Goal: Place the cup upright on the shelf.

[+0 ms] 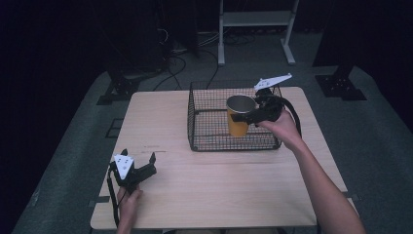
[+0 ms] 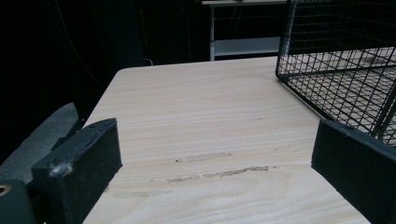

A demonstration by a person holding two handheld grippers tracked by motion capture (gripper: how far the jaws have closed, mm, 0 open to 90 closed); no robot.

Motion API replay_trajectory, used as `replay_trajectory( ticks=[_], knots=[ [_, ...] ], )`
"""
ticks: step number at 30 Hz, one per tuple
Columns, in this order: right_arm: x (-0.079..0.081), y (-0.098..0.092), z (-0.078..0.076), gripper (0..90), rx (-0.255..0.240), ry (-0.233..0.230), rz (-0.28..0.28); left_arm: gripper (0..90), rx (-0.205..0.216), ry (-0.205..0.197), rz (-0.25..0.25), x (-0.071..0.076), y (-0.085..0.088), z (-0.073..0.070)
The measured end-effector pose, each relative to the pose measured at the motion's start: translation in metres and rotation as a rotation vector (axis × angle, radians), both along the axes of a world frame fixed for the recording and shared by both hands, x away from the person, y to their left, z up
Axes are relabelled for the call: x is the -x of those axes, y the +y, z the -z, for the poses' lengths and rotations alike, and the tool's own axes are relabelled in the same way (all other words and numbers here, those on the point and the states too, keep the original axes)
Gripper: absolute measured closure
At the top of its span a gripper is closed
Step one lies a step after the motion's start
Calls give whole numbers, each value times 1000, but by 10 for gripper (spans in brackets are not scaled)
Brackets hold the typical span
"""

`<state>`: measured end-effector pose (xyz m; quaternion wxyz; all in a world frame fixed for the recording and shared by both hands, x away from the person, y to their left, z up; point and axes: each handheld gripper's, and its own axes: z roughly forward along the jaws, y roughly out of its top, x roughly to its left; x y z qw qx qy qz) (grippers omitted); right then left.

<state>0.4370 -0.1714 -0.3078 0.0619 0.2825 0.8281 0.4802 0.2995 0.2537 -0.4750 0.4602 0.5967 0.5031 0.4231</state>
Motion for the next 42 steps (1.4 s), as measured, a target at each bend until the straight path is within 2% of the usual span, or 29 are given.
replay_trajectory(
  ticks=[9,17,22,26,28,30,34,42],
  knots=[
    [-24,1,-2,128,-2,14,31,8,0,0,2,0,0,0],
    [-39,8,1,128,19,34,29,8,3,1,2,0,0,0],
    [-50,15,5,128,-1,47,28,8,4,0,3,0,0,0],
    [-56,19,7,128,-2,51,20,8,3,0,4,0,0,0],
    [-60,22,8,128,14,48,11,8,2,0,5,0,0,0],
    [-63,27,11,127,19,32,4,8,2,1,6,0,0,0],
    [-69,29,15,127,-2,39,7,8,3,1,6,0,0,0],
    [-85,30,36,126,34,76,41,8,3,0,6,0,0,0]
  ],
)
